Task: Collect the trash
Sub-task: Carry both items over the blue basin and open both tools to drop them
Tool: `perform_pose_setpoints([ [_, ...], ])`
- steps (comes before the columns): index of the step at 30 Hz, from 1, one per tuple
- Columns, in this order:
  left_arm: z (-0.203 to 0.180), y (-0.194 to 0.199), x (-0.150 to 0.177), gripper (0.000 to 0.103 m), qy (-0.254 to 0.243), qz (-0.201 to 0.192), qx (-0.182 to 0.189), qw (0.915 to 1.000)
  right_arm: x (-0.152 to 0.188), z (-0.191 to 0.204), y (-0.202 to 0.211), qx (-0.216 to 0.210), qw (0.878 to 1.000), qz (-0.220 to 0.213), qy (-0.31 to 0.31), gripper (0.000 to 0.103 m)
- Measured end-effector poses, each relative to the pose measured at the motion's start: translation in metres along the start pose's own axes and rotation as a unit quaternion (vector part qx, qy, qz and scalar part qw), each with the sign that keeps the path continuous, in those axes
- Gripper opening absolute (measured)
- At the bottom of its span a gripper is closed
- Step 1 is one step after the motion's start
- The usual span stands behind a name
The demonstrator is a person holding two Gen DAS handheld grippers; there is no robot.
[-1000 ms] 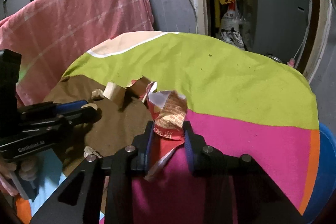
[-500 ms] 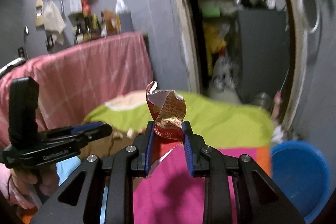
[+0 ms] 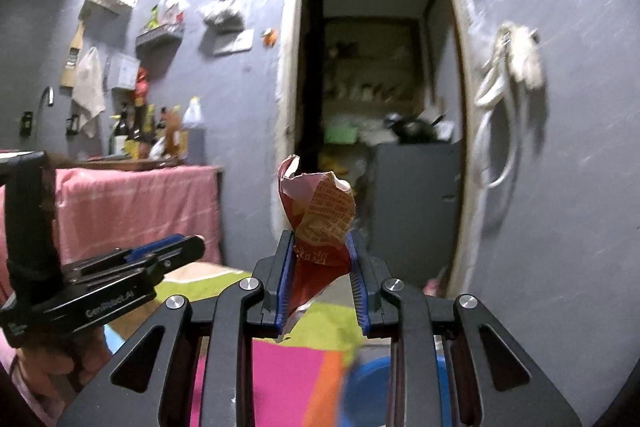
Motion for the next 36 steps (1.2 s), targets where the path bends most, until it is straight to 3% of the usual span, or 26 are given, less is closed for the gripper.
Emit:
perform_pose_setpoints([
  [7, -0.051, -0.012, 0.004, 0.024, -0.014, -0.034, -0.003, 0.9993, 0.012, -0.038, 0.029, 0.083, 0.996, -0.033, 0.021, 0.024],
  [12, -0.071, -0.035, 0.021, 0.024, -0.022, -0.031, -0.004, 0.9993, 0.03, -0.061, 0.028, 0.123, 0.991, -0.039, 0.03, 0.024],
  [26, -0.081, -0.114, 0.085, 0.024, -0.031, 0.063, -0.038, 0.9968, 0.106, -0.125, -0.003, 0.145, 0.988, 0.035, -0.04, 0.024],
  [36, -0.08, -0.156, 0.126, 0.024, -0.041, 0.164, -0.036, 0.985, 0.151, -0.143, -0.027, 0.126, 0.981, 0.105, -0.101, 0.025],
])
Point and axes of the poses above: each gripper's, at about its wrist camera, not at the fingertips, and y roughly against the way its jaws point, z to its left, x to its underside, the point moved 2 cm from there along -y, roughly the way its jaws point, and after that the axes turned 5 degrees about -x, right-handed, at the moved point
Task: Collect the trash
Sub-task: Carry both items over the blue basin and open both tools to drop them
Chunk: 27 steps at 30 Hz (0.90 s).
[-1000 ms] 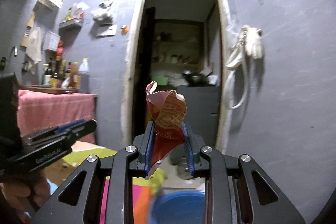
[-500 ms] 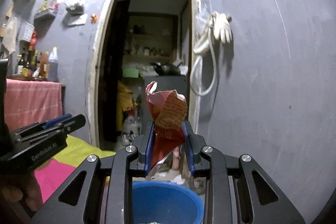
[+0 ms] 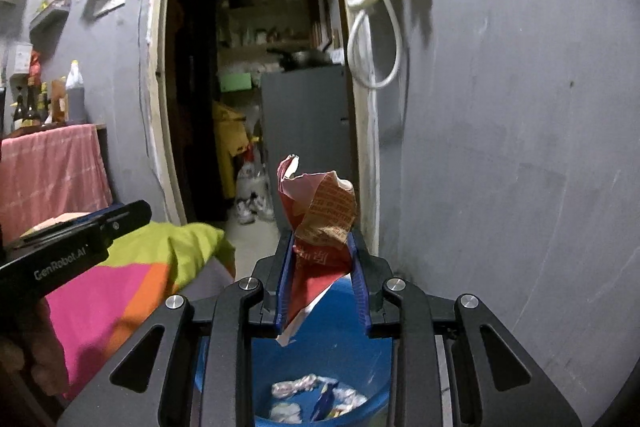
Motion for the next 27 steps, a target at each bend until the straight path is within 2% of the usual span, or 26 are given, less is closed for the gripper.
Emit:
perform_pose_setpoints([
  [6, 0.001, -0.028, 0.013, 0.025, 0.02, 0.063, 0.023, 0.9976, 0.01, -0.009, -0.018, -0.006, 0.999, 0.042, -0.019, 0.025],
  [7, 0.002, -0.032, 0.015, 0.025, 0.022, 0.073, 0.027, 0.9967, 0.013, -0.01, -0.021, -0.007, 0.999, 0.049, -0.022, 0.027],
  [9, 0.003, -0.037, 0.018, 0.025, 0.023, 0.091, 0.032, 0.9951, 0.016, -0.013, -0.025, -0.01, 0.998, 0.057, -0.028, 0.039],
  [12, 0.004, -0.043, 0.022, 0.028, 0.022, 0.104, 0.036, 0.9937, 0.018, -0.016, -0.029, -0.014, 0.997, 0.069, -0.036, 0.039],
  [15, 0.006, -0.041, 0.022, 0.033, 0.028, 0.104, 0.045, 0.9931, 0.018, -0.018, -0.028, -0.015, 0.996, 0.07, -0.043, 0.041],
  [19, 0.008, -0.035, 0.016, 0.033, 0.034, 0.103, 0.052, 0.9928, 0.011, -0.019, -0.019, -0.014, 0.997, 0.058, -0.047, 0.045],
  [22, 0.011, -0.024, 0.005, 0.035, 0.043, 0.091, 0.058, 0.9932, -0.001, -0.014, -0.007, -0.013, 0.998, 0.038, -0.041, 0.053],
  [25, 0.016, -0.004, -0.008, 0.046, 0.049, 0.065, 0.06, 0.9948, -0.016, -0.006, 0.007, -0.011, 0.999, 0.017, -0.03, 0.057],
  [27, 0.023, 0.013, -0.018, 0.05, 0.052, 0.043, 0.06, 0.9959, -0.027, 0.0, 0.017, -0.012, 1.0, -0.001, -0.027, 0.073],
])
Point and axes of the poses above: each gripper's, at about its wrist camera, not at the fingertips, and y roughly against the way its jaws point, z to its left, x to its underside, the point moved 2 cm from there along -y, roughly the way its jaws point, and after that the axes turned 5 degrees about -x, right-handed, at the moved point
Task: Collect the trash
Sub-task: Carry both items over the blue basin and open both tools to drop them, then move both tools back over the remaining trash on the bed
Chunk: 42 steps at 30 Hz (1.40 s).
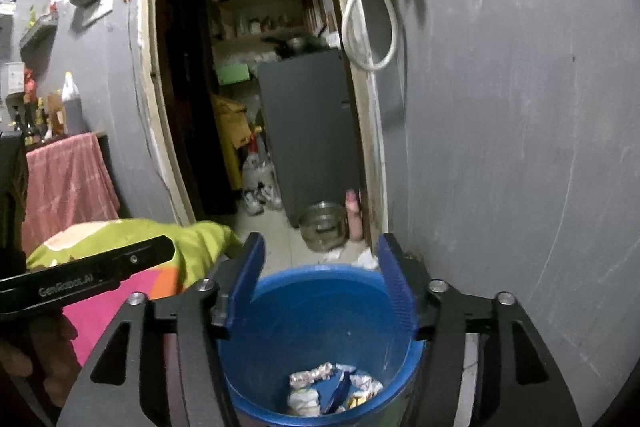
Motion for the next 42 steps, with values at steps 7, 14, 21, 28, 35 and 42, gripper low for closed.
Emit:
perform_pose_setpoints([
  [7, 0.03, 0.072, -0.032, 0.07, 0.003, -0.08, -0.011, 0.9967, -0.039, 0.04, 0.036, -0.02, 0.998, -0.063, 0.022, 0.085],
  [14, 0.073, 0.138, -0.049, 0.09, 0.014, -0.137, -0.047, 0.9893, -0.065, 0.093, 0.062, -0.045, 0.992, -0.113, 0.038, 0.103],
  [21, 0.12, 0.2, -0.049, 0.099, 0.006, -0.184, -0.085, 0.9792, -0.072, 0.155, 0.074, -0.071, 0.985, -0.149, 0.059, 0.103],
  [28, 0.17, 0.247, -0.044, 0.101, -0.002, -0.216, -0.141, 0.9661, -0.065, 0.211, 0.073, -0.112, 0.975, -0.177, 0.075, 0.103],
  [35, 0.214, 0.265, -0.033, 0.101, -0.001, -0.228, -0.189, 0.955, -0.055, 0.261, 0.058, -0.143, 0.969, -0.18, 0.092, 0.103],
  [42, 0.255, 0.245, -0.015, 0.101, 0.001, -0.18, -0.21, 0.9612, -0.035, 0.293, 0.016, -0.166, 0.969, -0.137, 0.123, 0.103],
])
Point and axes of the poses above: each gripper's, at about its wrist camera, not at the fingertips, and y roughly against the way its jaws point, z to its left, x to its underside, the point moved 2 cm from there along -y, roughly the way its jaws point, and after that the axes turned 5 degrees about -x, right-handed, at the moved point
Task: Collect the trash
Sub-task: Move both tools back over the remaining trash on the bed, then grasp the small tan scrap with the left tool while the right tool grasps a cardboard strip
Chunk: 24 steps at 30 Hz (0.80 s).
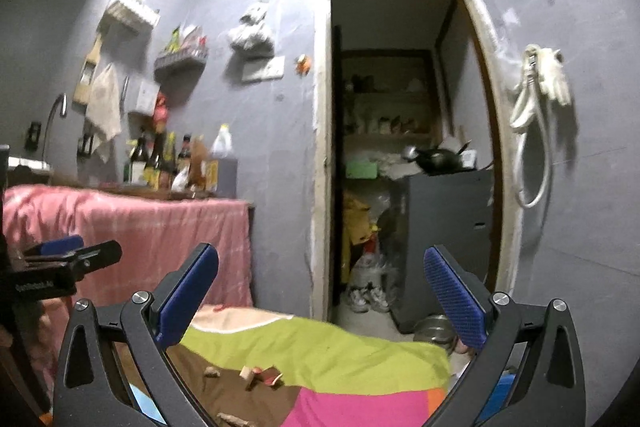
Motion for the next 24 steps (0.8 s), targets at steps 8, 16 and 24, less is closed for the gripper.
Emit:
perform_pose_setpoints([
  [8, 0.017, -0.061, 0.051, 0.101, -0.005, 0.112, -0.005, 0.9937, 0.051, -0.006, -0.06, -0.054, 0.992, 0.113, -0.019, 0.103],
  [16, 0.016, -0.098, 0.084, 0.099, -0.004, 0.19, 0.011, 0.9817, 0.088, -0.006, -0.11, -0.113, 0.969, 0.218, -0.036, 0.093],
  [24, 0.008, -0.13, 0.101, 0.071, -0.016, 0.256, 0.034, 0.9659, 0.122, -0.003, -0.156, -0.158, 0.935, 0.311, -0.062, 0.075],
])
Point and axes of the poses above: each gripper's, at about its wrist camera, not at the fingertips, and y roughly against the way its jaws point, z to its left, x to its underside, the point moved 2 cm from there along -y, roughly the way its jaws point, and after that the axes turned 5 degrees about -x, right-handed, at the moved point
